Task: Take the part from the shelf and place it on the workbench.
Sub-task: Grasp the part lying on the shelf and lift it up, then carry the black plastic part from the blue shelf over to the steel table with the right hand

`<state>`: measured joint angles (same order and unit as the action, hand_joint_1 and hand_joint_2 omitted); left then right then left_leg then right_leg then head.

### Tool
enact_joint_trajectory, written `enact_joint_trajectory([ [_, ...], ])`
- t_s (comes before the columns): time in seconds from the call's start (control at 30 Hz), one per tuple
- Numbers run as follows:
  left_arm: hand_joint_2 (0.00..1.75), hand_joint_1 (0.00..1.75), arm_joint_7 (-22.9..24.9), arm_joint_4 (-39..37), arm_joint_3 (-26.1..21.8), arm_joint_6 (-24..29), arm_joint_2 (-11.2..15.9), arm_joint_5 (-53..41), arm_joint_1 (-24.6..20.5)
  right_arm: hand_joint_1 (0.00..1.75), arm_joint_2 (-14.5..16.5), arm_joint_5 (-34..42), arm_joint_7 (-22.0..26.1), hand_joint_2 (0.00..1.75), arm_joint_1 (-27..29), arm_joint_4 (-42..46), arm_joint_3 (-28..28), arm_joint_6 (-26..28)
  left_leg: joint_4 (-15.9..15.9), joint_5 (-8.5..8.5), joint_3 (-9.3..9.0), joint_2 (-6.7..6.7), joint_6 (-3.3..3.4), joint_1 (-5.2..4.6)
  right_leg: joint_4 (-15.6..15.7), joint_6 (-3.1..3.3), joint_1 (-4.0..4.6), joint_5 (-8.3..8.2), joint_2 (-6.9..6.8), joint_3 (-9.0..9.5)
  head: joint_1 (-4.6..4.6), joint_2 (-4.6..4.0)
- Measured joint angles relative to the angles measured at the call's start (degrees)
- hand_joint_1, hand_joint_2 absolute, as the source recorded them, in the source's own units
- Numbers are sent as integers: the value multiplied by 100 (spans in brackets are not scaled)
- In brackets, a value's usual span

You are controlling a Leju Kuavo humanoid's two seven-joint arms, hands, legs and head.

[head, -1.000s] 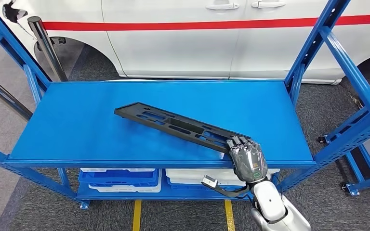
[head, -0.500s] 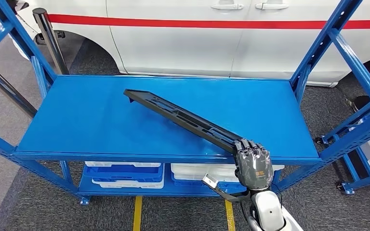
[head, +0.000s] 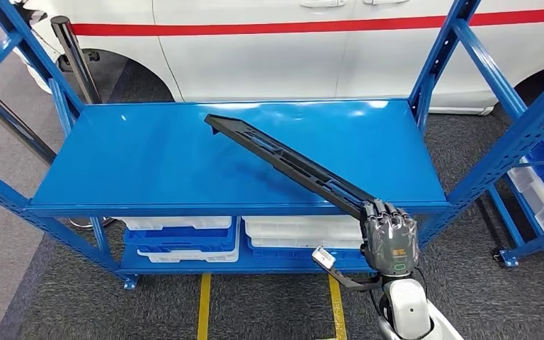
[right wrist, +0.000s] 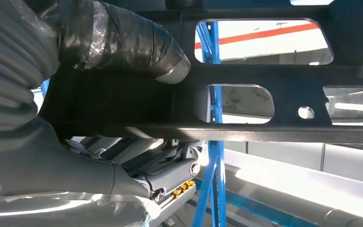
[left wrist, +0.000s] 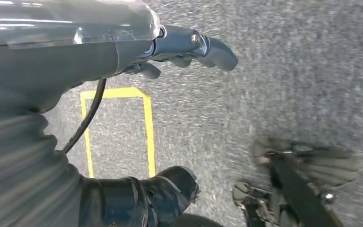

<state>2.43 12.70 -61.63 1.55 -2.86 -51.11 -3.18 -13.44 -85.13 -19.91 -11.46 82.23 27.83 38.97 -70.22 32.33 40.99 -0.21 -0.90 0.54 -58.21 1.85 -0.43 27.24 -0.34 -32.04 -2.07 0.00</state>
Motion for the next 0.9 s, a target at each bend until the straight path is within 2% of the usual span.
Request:
enact_joint_trajectory([
  [0.03,175,0,0,0,0,0,0,0,-2,173,0,0,-11,175,2,-1,17,0,-306,118,24,0,-7,1,-17,1,11,-61,-4,-94,0,0],
  [0.07,175,0,0,0,0,0,0,-1,-5,173,0,0,-24,175,3,-1,38,1,-468,104,-24,0,-6,0,-41,0,19,-118,-8,-190,-1,0],
  [0.1,175,0,0,0,-1,0,0,-1,-6,173,0,0,-34,175,4,-2,62,1,-420,-21,-173,0,5,-2,-69,-2,27,-167,-13,-285,0,0],
  [0.13,175,0,-1,0,-1,0,-1,-2,-8,173,1,0,-42,175,5,-2,86,2,-178,-178,-419,-1,27,-6,-97,-7,34,-212,-15,-369,0,0],
  [0.17,175,0,-2,1,-1,0,2,-4,-13,173,3,0,-45,175,6,-1,107,2,216,-258,-726,-3,63,-18,-122,-16,37,-253,-17,-433,0,0],
  [0.2,175,0,-4,1,-1,0,5,-6,-17,173,5,0,-44,175,7,-1,122,3,669,-258,-1043,-5,101,-33,-141,-34,43,-295,-19,-480,-1,0],
  [0.23,175,0,-7,1,-1,-1,9,-8,-24,173,9,0,-41,175,9,1,133,3,1020,-214,-1268,-8,135,-51,-144,-60,42,-341,-24,-505,-1,0],
  [0.27,175,0,-10,1,-1,-1,13,-10,-29,173,14,0,-36,175,11,2,142,4,1252,-156,-1394,-11,166,-72,-136,-93,34,-389,-30,-518,-1,0],
  [0.3,175,0,-11,1,-2,-2,14,-11,-31,173,20,0,-25,175,14,6,149,5,1352,-156,-1430,-10,189,-87,-118,-128,28,-442,-33,-521,-1,0],
  [0.33,175,0,-12,0,-3,-2,13,-13,-32,173,29,0,-6,175,21,14,154,5,1376,-214,-1402,-4,220,-79,-103,-163,24,-475,-32,-526,-1,0],
  [0.37,175,0,-11,0,-4,-3,11,-15,-34,173,42,0,23,175,33,23,157,6,1410,-283,-1373,12,260,-69,-122,-195,20,-437,-22,-546,-2,0],
  [0.4,175,0,-10,0,-5,-3,9,-19,-35,173,60,0,70,175,51,37,157,7,1438,-359,-1333,30,306,-54,-216,-220,18,-290,-10,-587,-3,0],
  [0.43,175,0,-10,0,-5,-4,6,-22,-36,173,88,2,144,175,76,55,153,7,1458,-438,-1273,50,344,-37,-422,-245,11,-39,2,-657,-6,0],
  [0.5,175,0,-9,0,-6,-8,3,-35,-36,173,182,28,418,175,152,103,110,7,1438,-569,-1099,68,375,-42,-1110,-291,-20,536,16,-835,-6,0],
  [0.53,175,0,-9,0,-8,-9,1,-46,-35,173,250,98,660,175,199,127,69,7,1415,-630,-997,73,366,-41,-1456,-315,-34,678,18,-891,-5,0],
  [0.57,175,0,-9,0,-14,-11,-1,-56,-35,173,328,236,949,175,246,144,19,7,1384,-685,-894,77,351,-38,-1678,-337,-48,675,19,-884,-5,0],
  [0.6,175,0,-10,0,-21,-12,-4,-64,-35,173,415,460,1283,175,288,154,-32,7,1343,-732,-789,81,330,-32,-1707,-356,-66,549,18,-782,-5,0],
  [0.63,175,0,-11,0,-30,-14,-7,-68,-36,173,503,760,1612,175,323,157,-74,4,1292,-772,-688,84,305,-22,-1537,-372,-86,379,18,-580,-5,0],
  [0.67,175,0,-14,0,-38,-15,-9,-71,-39,173,587,1124,1903,175,349,158,-103,-7,1233,-804,-596,85,276,-14,-1195,-384,-108,282,19,-297,-5,0],
  [0.7,175,0,-18,0,-48,-16,-12,-73,-42,173,667,1514,2155,175,368,160,-118,-26,1170,-831,-515,82,244,-14,-776,-381,-108,286,23,5,-5,0],
  [0.73,175,0,-23,0,-60,-17,-14,-75,-44,173,739,1908,2356,175,382,167,-121,-64,1126,-861,-462,79,208,-17,-449,-353,-99,345,31,222,-2,0],
  [0.77,175,0,-31,0,-74,-17,-15,-78,-43,173,805,2285,2524,175,390,179,-121,-116,1100,-897,-428,75,170,-22,-229,-314,-85,424,41,347,-3,0],
  [0.8,175,0,-38,0,-92,-17,-16,-80,-39,173,870,2615,2660,175,396,190,-122,-184,1102,-945,-410,73,129,-24,-144,-257,-56,448,49,372,-2,0],
  [0.83,175,0,-46,0,-110,-17,-16,-83,-27,173,929,2913,2780,175,401,200,-122,-270,1120,-1000,-401,69,85,-19,-142,-192,-53,402,52,324,-3,0],
  [0.87,175,0,-56,0,-127,-17,-19,-85,-17,173,989,3186,2895,175,401,206,-123,-372,1109,-985,-373,62,48,-4,-127,-131,-54,341,45,272,-6,0],
  [0.9,175,0,-64,0,-140,-17,-24,-87,-7,173,1046,3443,3005,175,404,212,-123,-488,1040,-863,-329,56,14,10,-116,-65,-56,269,37,205,-4,0],
])
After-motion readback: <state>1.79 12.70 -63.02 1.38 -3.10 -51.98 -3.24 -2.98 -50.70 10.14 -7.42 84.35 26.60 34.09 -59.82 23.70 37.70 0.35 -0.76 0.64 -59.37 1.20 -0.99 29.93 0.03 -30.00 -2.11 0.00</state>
